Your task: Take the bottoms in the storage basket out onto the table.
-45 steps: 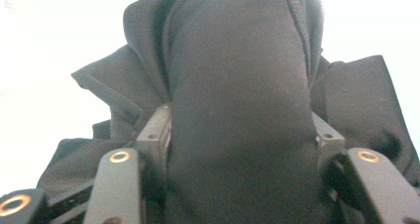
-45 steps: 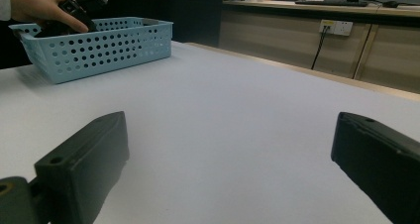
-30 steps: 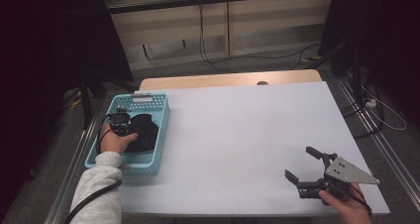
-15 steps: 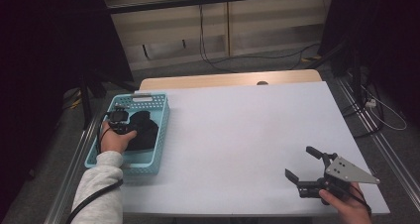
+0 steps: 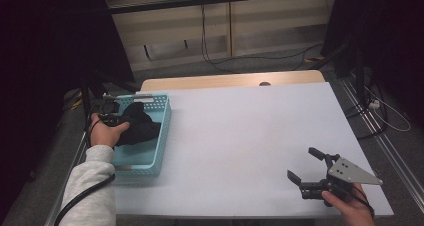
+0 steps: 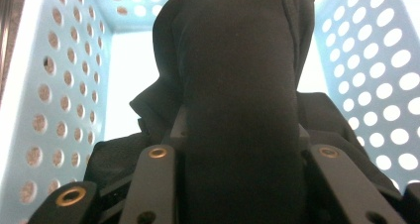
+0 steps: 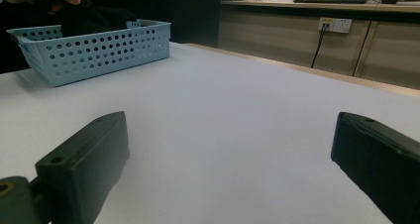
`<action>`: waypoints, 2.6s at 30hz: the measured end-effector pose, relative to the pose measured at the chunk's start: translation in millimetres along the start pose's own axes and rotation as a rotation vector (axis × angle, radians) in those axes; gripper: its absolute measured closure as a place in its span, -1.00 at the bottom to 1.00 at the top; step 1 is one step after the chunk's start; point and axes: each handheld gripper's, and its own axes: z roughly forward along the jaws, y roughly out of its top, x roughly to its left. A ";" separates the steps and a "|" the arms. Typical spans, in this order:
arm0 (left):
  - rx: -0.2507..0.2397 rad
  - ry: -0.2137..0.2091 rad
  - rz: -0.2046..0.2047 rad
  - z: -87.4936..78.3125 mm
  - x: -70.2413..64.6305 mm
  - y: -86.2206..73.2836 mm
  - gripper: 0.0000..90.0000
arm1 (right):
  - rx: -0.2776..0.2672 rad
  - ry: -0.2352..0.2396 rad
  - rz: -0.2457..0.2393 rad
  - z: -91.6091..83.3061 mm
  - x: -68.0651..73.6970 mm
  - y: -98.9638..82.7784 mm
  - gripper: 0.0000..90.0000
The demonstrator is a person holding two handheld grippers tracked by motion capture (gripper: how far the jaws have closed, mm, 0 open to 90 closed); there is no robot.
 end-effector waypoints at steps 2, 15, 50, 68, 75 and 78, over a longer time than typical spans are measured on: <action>-0.020 0.008 -0.003 -4.0 -1.7 4.6 0.39 | -0.002 0.000 0.004 0.0 -0.1 0.1 -0.99; -0.108 -0.051 -0.005 -36.3 -6.6 22.8 0.39 | 0.007 -0.003 0.001 0.1 -1.0 -0.9 -0.99; -0.241 -0.339 0.217 -45.0 -130.2 21.4 0.38 | 0.017 -0.015 -0.001 1.6 -2.2 -1.4 -0.99; -0.236 -0.498 0.307 -7.4 -202.4 -23.2 0.37 | 0.015 -0.012 -0.006 8.4 -0.6 1.3 -0.99; -0.238 -0.536 0.343 14.9 -231.5 -44.8 0.36 | 0.020 -0.014 -0.009 12.4 -0.4 1.5 -0.99; -0.307 -0.583 0.379 24.1 -242.4 -52.2 0.22 | 0.020 -0.012 -0.012 14.6 -0.7 1.7 -0.99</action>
